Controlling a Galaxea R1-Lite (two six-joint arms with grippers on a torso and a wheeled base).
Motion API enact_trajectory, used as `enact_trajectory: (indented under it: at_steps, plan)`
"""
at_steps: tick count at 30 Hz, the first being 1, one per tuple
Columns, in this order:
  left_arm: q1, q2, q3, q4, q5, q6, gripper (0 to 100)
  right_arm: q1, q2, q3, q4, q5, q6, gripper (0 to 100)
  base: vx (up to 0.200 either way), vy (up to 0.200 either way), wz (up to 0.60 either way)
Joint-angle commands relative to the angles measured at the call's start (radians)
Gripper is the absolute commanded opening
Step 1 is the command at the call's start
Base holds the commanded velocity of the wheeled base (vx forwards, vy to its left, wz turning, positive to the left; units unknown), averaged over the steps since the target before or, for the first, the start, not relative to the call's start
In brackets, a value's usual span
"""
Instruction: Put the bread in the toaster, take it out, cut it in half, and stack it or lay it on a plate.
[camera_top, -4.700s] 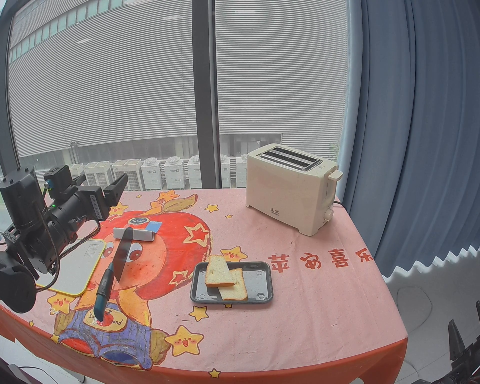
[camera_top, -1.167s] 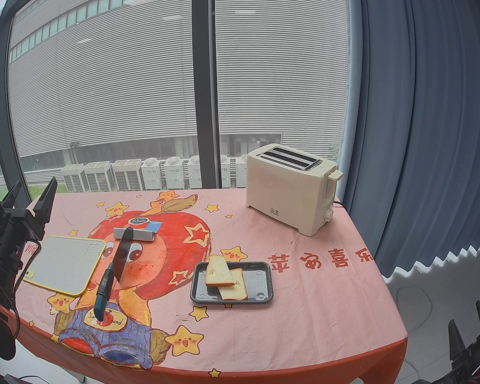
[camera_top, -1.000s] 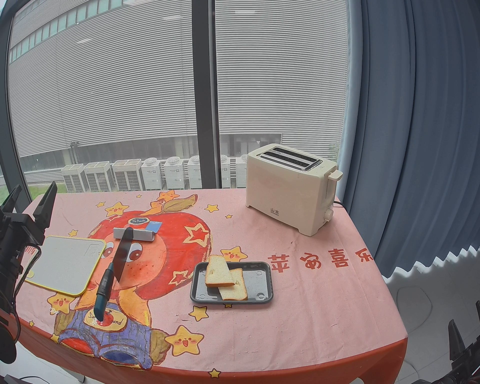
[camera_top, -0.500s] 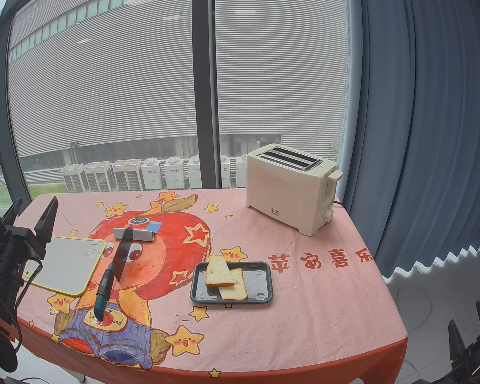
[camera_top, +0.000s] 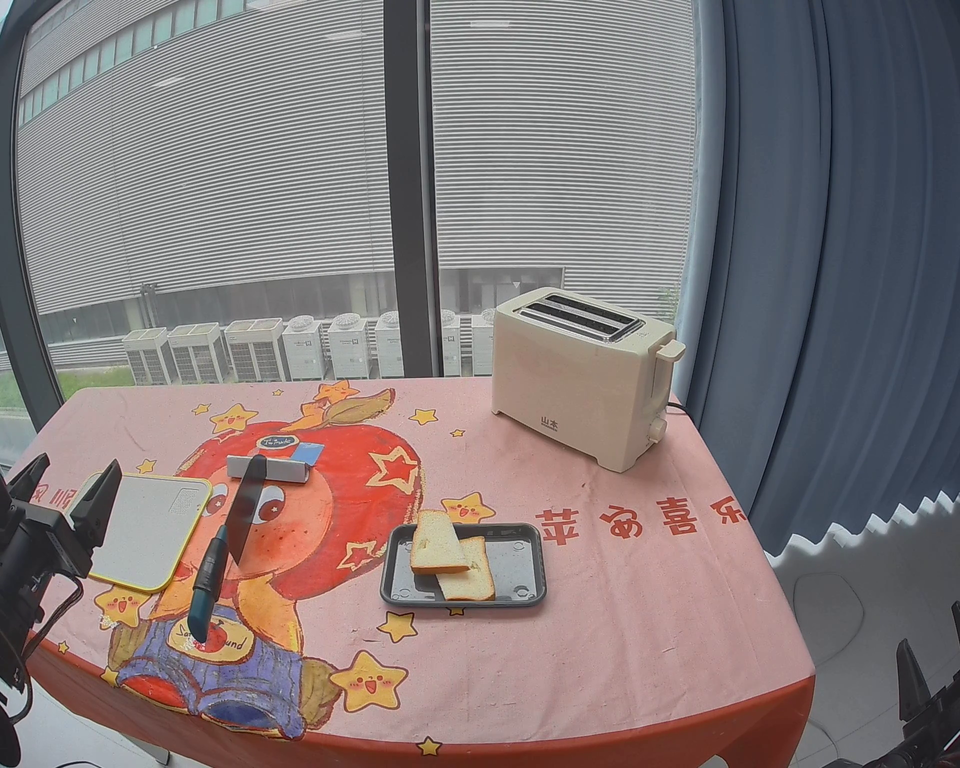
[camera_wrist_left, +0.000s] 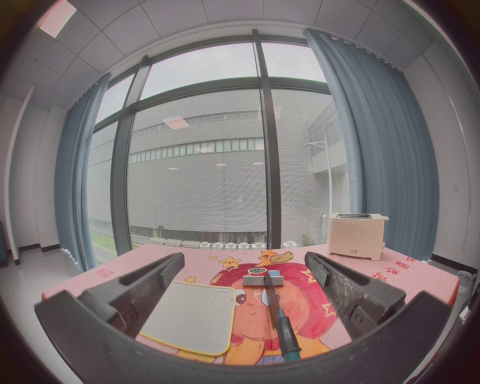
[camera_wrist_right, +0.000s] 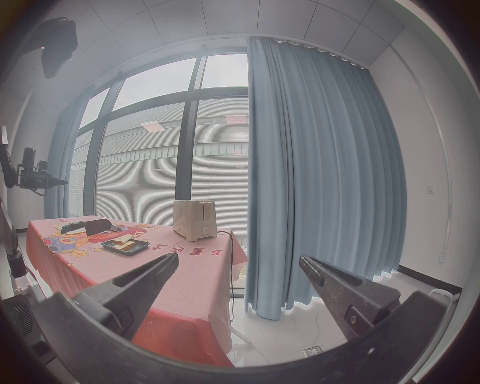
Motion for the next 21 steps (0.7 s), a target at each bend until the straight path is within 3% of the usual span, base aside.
enact_trajectory:
  at_steps: [1, 18, 21]
  plan:
    - [-0.003, -0.127, -0.028, 0.09, 0.0, 0.001, 100, 0.0, -0.013, 0.018, 0.0, 0.001, 0.0, 100, 0.0, 0.0, 0.0]
    - [-0.009, -0.397, -0.137, 0.57, 0.0, 0.006, 100, 0.0, -0.013, 0.018, 0.0, 0.001, 0.0, 100, 0.0, 0.0, 0.0]
    - [-0.011, -0.412, -0.146, 0.598, 0.0, 0.004, 100, 0.0, -0.013, 0.018, 0.0, 0.001, 0.0, 100, 0.0, 0.0, 0.0]
